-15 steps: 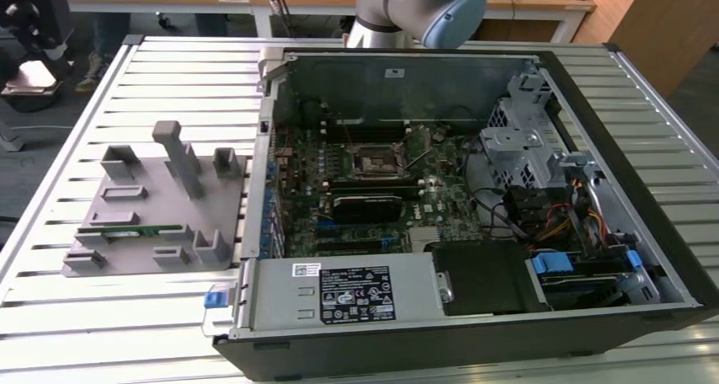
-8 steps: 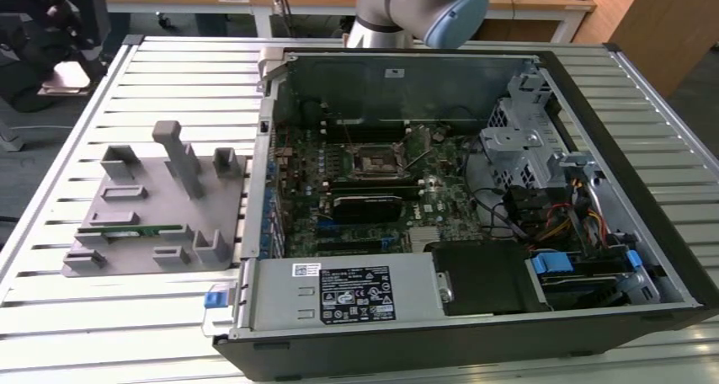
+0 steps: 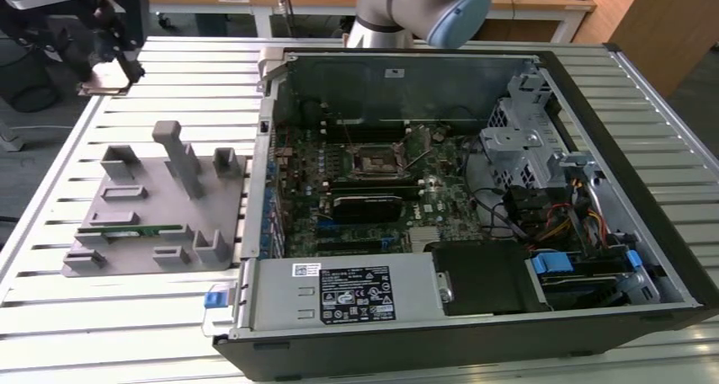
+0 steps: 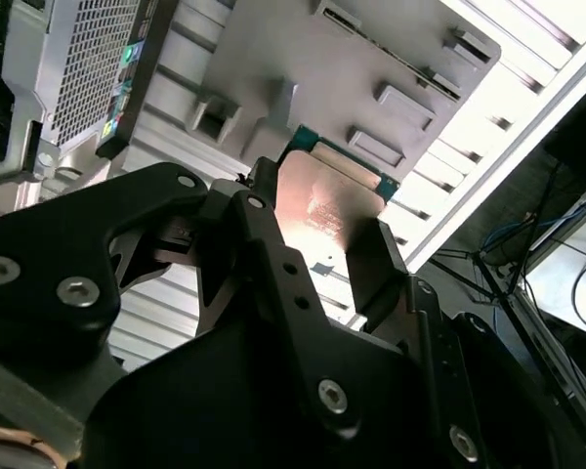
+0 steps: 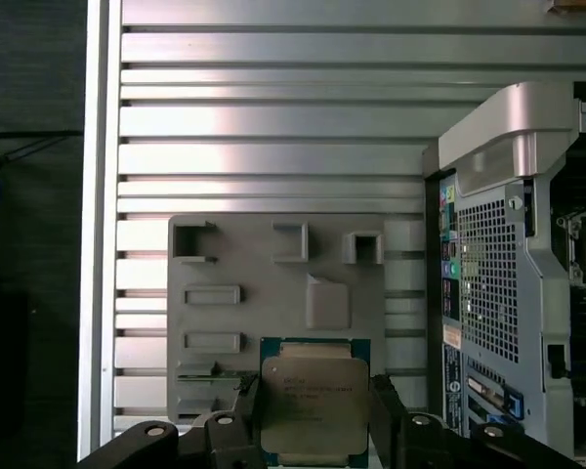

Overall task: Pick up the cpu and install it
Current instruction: 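Pick up the cpu and move it towards the insertion slot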

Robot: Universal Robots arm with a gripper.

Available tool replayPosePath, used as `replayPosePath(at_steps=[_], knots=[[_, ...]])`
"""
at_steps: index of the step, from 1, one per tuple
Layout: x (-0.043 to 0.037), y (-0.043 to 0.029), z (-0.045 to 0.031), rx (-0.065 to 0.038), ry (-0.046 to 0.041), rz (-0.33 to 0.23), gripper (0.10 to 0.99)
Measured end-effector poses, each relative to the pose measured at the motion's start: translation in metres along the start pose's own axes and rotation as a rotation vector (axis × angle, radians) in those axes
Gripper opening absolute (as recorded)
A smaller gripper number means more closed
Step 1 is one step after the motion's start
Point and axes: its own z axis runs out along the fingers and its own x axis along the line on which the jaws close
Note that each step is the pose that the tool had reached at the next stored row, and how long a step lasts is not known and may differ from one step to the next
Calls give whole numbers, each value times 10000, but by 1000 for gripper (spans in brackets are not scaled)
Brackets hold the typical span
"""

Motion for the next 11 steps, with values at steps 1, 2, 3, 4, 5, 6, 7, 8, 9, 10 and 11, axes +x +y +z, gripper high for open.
replayPosePath(at_steps=[1,2,3,4,5,6,7,8,9,10,11], knots=[[-45,2,2,0,0,-1,529],[-92,4,3,1,1,0,529],[-136,6,4,1,1,-1,529],[-181,8,7,0,0,1,529],[-226,11,8,0,0,1,529],[-271,14,10,0,0,0,529],[-316,16,11,1,1,-1,529],[-365,20,13,0,0,-1,529],[-410,23,14,0,0,0,529],[-455,26,16,0,0,1,529],[-499,30,16,1,2,1,529]])
